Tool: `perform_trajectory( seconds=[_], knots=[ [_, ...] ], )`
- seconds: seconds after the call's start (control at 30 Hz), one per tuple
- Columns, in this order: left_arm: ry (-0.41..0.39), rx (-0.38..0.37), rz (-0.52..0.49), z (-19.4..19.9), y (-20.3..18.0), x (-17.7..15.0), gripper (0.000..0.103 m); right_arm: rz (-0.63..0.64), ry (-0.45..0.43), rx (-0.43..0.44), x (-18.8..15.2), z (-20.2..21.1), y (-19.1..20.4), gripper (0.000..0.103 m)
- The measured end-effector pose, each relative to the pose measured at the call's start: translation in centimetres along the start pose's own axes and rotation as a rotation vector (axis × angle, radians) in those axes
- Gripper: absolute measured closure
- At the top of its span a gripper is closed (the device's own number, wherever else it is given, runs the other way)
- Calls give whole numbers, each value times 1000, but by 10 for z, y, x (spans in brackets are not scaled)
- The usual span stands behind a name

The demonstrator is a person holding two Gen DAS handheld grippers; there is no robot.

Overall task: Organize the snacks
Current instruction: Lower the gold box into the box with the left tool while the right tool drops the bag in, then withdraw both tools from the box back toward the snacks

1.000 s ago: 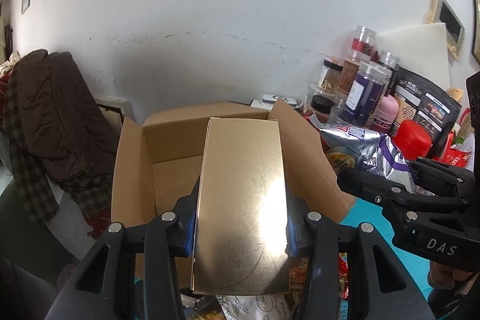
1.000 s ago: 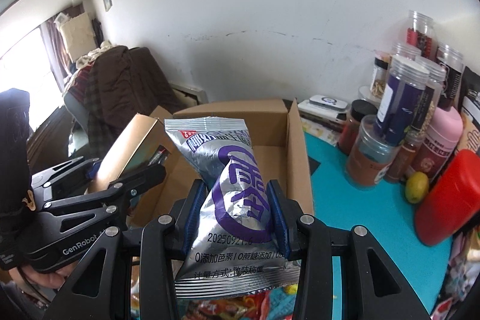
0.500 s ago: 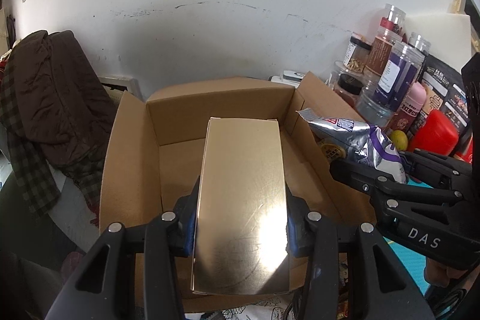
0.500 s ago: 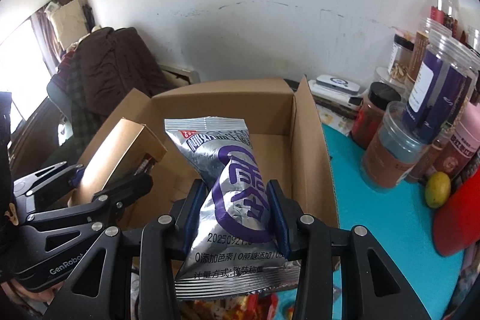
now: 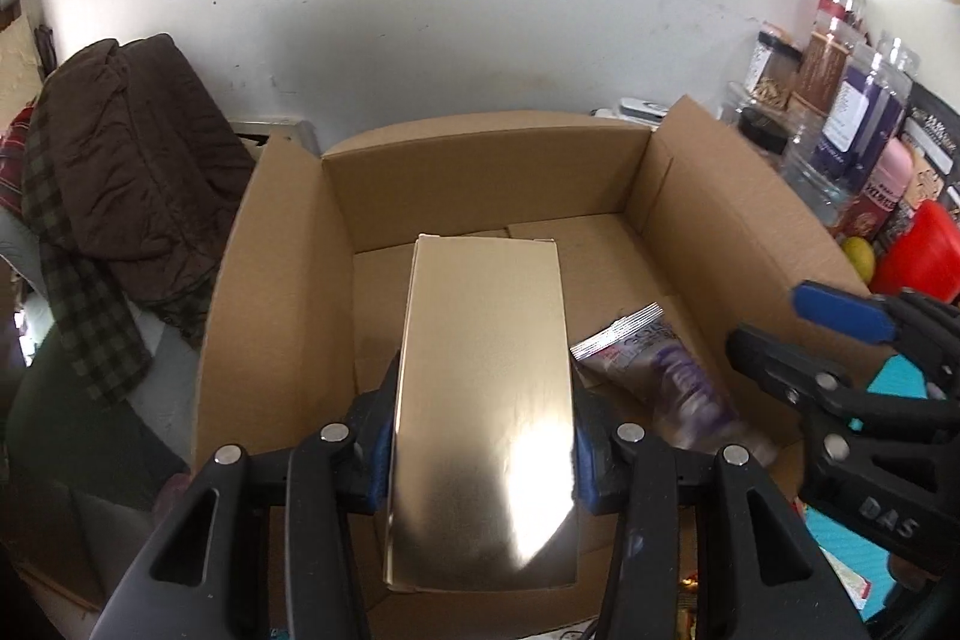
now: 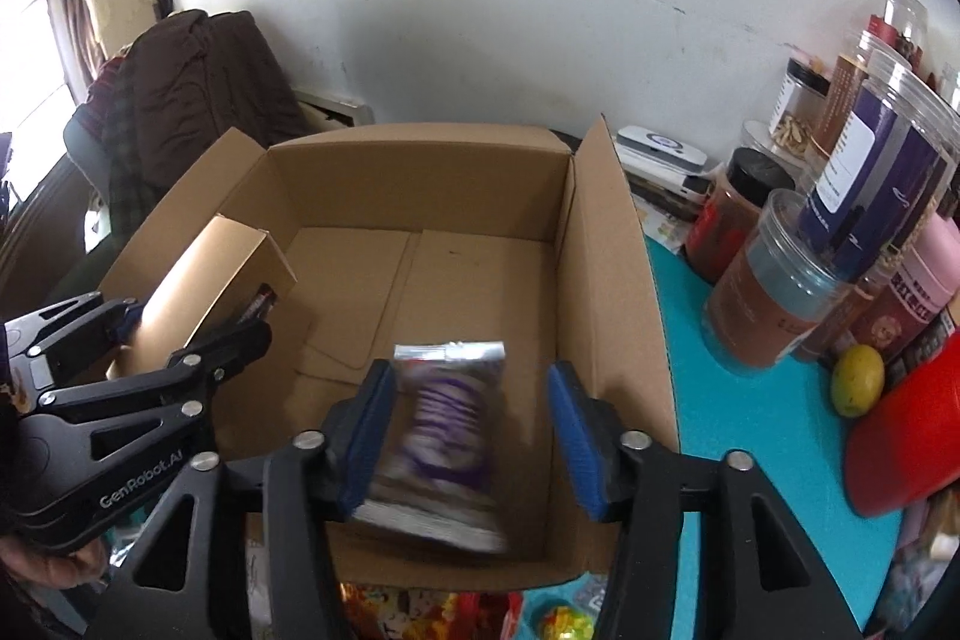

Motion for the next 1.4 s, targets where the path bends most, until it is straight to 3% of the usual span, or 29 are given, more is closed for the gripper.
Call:
perform_trajectory(
  seconds=[0.13, 0.2, 0.27, 0.5, 0.77, 1.03, 1.4],
  knots=[
    [-52, 54, -13, 16, 1, 2, 54, -4, 17, -1, -3, 8, -2, 39],
    [-87, 68, -16, 28, 0, 4, 38, -8, 19, 11, -5, 14, -3, 38],
    [-118, 73, -24, 41, -2, 5, 33, -14, 12, 28, -6, 25, -5, 36],
    [-157, 22, -39, 77, -14, -2, 33, -54, -35, 47, -13, 75, -13, 32],
    [-207, -29, -82, 115, -40, -23, 33, -77, -60, 34, -43, 133, -25, 30],
    [-211, -110, -101, 154, -61, -61, 33, -91, -110, -4, -86, 187, -22, 30],
    [-226, -124, -113, 205, -64, -115, 33, -101, -152, -12, -145, 232, -10, 26]
  ],
)
Point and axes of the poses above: each gripper's, at about its wrist camera, not at the fingertips, and z roughly against the way its jaws point, y to its left, x to its top, the point moved 3 cm from there along -z, roughly the way its jaws point, and after that the axes turned 6 degrees about -x, right-handed, at the moved point
